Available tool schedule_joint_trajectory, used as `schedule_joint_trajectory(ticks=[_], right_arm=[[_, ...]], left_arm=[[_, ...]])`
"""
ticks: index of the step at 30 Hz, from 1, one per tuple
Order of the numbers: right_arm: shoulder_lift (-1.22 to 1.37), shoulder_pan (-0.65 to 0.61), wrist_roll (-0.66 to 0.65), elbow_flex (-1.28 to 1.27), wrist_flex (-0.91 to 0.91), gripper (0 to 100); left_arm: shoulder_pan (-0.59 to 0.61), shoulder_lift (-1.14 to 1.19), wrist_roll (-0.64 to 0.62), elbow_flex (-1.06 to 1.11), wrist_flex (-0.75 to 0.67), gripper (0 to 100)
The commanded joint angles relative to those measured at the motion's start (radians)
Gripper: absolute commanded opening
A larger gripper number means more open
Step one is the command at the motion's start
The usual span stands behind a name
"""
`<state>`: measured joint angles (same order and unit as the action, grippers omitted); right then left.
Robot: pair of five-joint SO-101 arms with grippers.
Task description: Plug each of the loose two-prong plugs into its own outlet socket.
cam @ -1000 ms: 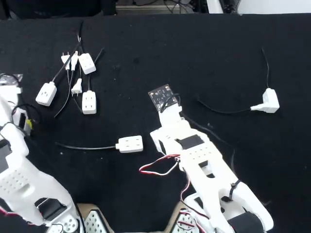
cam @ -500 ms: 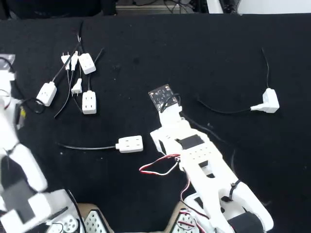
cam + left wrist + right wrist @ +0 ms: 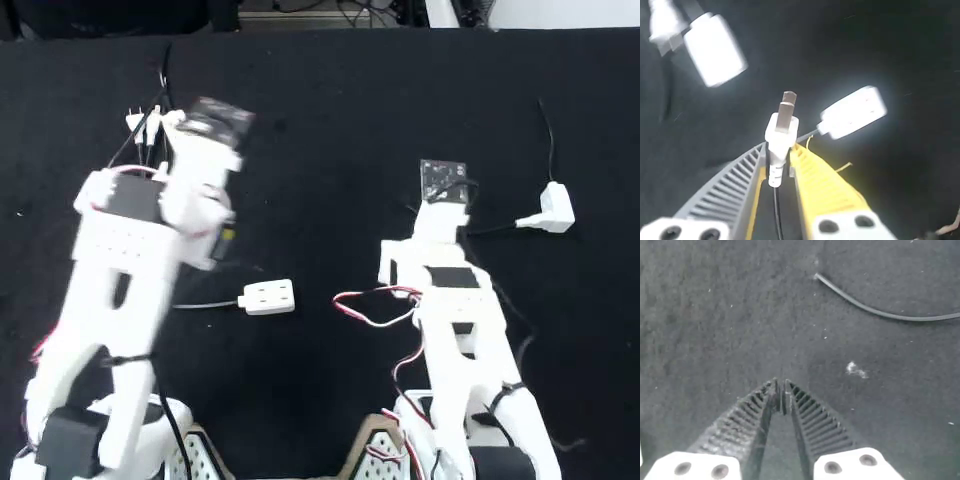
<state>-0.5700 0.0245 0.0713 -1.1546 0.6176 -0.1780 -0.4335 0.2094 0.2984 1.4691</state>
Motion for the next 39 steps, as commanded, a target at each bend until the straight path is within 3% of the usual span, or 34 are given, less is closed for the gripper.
schedule_joint_trajectory(ticks=[1,9,15,18,22,29,35,39], right_arm=[[-0.031,0.028,0.009,0.064,0.006,1.5],[-0.031,0.021,0.009,0.064,0.006,1.5],[-0.031,0.021,0.009,0.059,-0.014,1.5],[-0.031,0.021,0.009,0.058,-0.014,1.5],[-0.030,0.020,0.009,0.056,-0.014,1.5],[-0.030,-0.049,0.002,0.056,-0.005,1.5],[-0.030,-0.147,-0.075,0.062,0.071,1.5],[-0.028,-0.281,-0.161,0.047,0.086,1.5]], left_arm=[[-0.157,-0.020,-0.040,0.050,-0.132,3],[-0.346,-0.021,-0.040,0.165,-0.298,4],[-0.426,-0.021,-0.040,0.188,-0.315,22],[-0.426,-0.032,-0.040,0.183,-0.313,25],[-0.321,-0.058,-0.032,0.148,-0.245,25],[0.058,-0.106,-0.028,0.199,-0.224,25],[0.262,-0.106,0.155,0.369,-0.227,25],[0.354,-0.115,0.192,0.516,-0.353,25]])
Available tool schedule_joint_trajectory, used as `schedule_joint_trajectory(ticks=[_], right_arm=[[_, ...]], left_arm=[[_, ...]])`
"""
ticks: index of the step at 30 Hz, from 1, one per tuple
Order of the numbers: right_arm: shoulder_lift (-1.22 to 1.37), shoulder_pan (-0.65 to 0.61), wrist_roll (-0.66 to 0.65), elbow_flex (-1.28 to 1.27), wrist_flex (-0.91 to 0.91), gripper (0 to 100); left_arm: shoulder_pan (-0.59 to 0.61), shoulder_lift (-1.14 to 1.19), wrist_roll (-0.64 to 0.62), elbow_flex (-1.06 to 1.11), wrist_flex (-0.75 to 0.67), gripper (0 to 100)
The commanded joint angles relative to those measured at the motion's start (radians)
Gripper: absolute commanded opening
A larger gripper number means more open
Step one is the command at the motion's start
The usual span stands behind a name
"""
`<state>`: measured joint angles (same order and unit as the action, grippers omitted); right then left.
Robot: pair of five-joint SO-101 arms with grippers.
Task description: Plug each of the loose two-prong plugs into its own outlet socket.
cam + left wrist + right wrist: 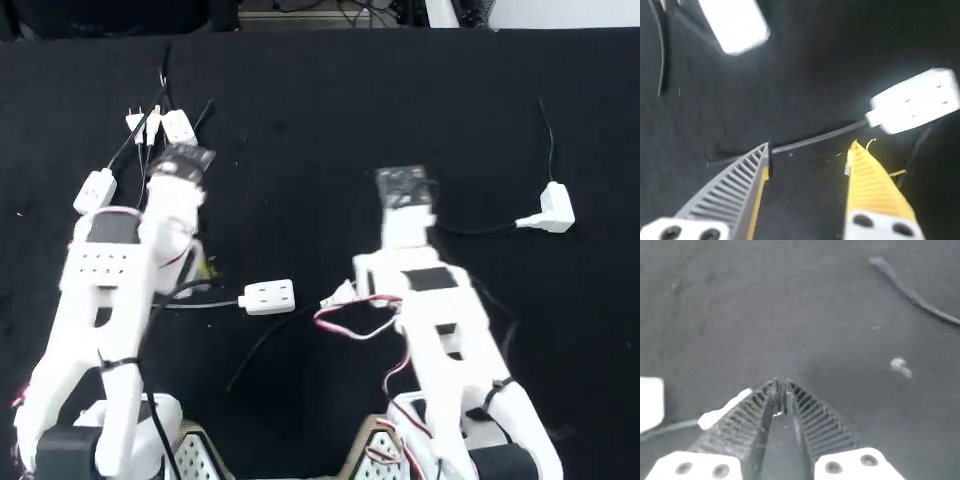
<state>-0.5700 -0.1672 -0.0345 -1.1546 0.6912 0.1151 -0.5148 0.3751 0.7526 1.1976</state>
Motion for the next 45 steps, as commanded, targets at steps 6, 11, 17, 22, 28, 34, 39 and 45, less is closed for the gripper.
schedule_joint_trajectory(ticks=[6,11,17,22,28,34,39,45], right_arm=[[-0.030,-0.186,-0.180,0.058,0.130,1.5],[-0.030,-0.198,-0.163,0.111,0.255,1.5],[-0.022,-0.304,-0.032,0.087,0.213,1.5],[-0.022,-0.322,0.008,0.077,0.201,4.2],[-0.022,-0.327,0.160,0.076,0.241,17.9],[-0.022,-0.325,0.166,0.076,0.252,18.1],[-0.019,-0.321,0.170,0.074,0.235,18.3],[0.094,-0.321,0.269,0.093,0.178,18.4]], left_arm=[[0.074,-0.026,-0.083,0.275,-0.371,25],[0.084,-0.026,-0.313,0.397,-0.583,25],[0.084,-0.035,-0.347,0.429,-0.623,25],[0.084,-0.035,-0.347,0.429,-0.624,25],[0.082,-0.035,-0.347,0.427,-0.624,25],[0.084,-0.035,-0.347,0.427,-0.624,25],[0.084,-0.035,-0.347,0.427,-0.624,25],[0.084,-0.035,-0.347,0.426,-0.624,25]])
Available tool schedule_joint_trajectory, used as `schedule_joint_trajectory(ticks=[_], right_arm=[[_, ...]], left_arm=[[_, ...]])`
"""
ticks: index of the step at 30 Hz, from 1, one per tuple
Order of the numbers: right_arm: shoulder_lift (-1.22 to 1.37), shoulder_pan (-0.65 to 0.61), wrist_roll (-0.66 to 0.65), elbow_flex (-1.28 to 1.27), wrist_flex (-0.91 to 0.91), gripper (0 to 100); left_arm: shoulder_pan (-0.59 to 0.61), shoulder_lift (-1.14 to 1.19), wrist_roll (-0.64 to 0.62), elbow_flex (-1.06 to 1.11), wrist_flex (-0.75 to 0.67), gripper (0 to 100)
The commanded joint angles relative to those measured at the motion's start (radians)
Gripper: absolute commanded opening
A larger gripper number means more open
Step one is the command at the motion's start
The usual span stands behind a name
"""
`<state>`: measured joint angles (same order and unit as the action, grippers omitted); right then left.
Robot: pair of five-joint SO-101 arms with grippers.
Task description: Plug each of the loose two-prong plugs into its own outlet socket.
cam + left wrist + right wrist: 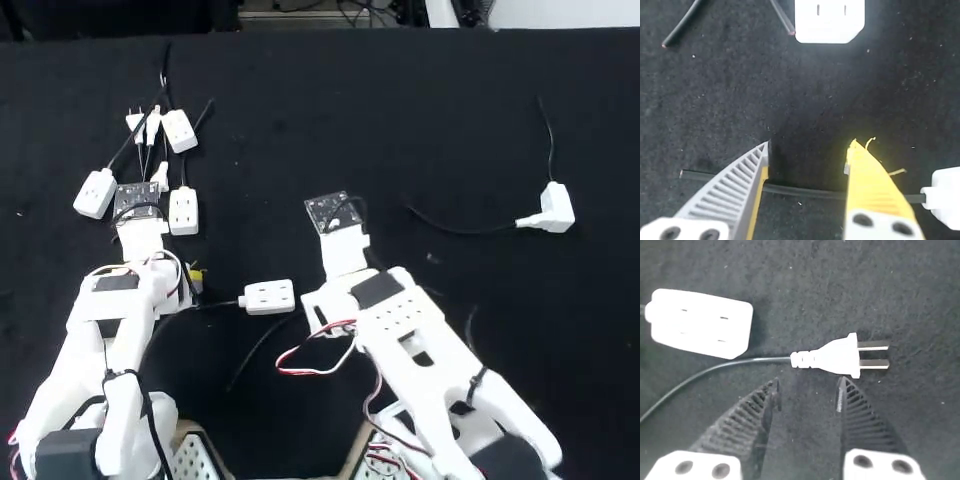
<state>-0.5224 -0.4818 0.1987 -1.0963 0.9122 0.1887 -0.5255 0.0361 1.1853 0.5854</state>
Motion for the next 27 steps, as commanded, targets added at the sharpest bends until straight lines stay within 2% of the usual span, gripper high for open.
schedule_joint_trajectory(ticks=[1,10,17,22,27], right_arm=[[0.071,-0.006,0.046,0.048,-0.041,18.4],[0.177,-0.006,0.054,0.099,-0.089,18.1],[0.179,0.086,0.061,0.105,-0.157,18.1],[0.185,0.100,0.140,0.105,-0.216,18.1],[0.186,0.095,0.144,0.099,-0.269,18.1]], left_arm=[[0.008,-0.025,-0.008,-0.007,-0.012,25],[0.002,-0.025,-0.008,-0.007,-0.012,25],[0.002,-0.025,-0.008,-0.007,-0.012,25],[0.002,-0.025,-0.008,-0.007,-0.012,25],[0.002,-0.025,-0.008,-0.007,-0.012,25]])
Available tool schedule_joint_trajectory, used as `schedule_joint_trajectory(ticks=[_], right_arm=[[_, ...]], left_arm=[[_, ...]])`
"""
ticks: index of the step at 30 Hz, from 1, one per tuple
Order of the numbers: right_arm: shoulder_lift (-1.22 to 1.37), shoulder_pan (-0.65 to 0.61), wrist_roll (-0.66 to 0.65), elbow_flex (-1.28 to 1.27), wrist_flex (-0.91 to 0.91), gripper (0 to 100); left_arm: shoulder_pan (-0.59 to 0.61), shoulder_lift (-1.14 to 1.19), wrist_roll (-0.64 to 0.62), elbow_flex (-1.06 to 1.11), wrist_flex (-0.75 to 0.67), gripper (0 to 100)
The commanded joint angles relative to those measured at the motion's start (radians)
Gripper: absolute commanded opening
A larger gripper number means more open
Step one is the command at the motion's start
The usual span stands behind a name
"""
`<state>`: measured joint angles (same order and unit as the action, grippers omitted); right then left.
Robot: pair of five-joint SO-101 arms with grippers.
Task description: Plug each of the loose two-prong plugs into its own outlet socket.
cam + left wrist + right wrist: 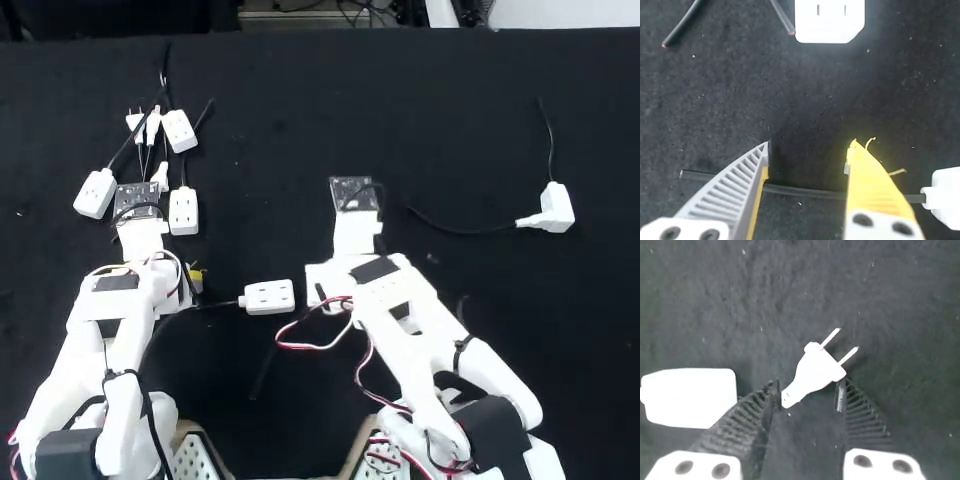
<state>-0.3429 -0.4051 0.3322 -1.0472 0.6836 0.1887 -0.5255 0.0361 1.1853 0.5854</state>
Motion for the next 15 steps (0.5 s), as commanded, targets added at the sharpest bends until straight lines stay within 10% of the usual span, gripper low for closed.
schedule_joint_trajectory(ticks=[1,15], right_arm=[[0.007,0.018,0.011,0.050,-0.051,18.1],[0.176,0.026,0.011,0.147,-0.078,18.0]], left_arm=[[0.002,-0.025,-0.008,-0.007,-0.012,25],[0.007,-0.025,-0.008,-0.007,-0.011,25]])
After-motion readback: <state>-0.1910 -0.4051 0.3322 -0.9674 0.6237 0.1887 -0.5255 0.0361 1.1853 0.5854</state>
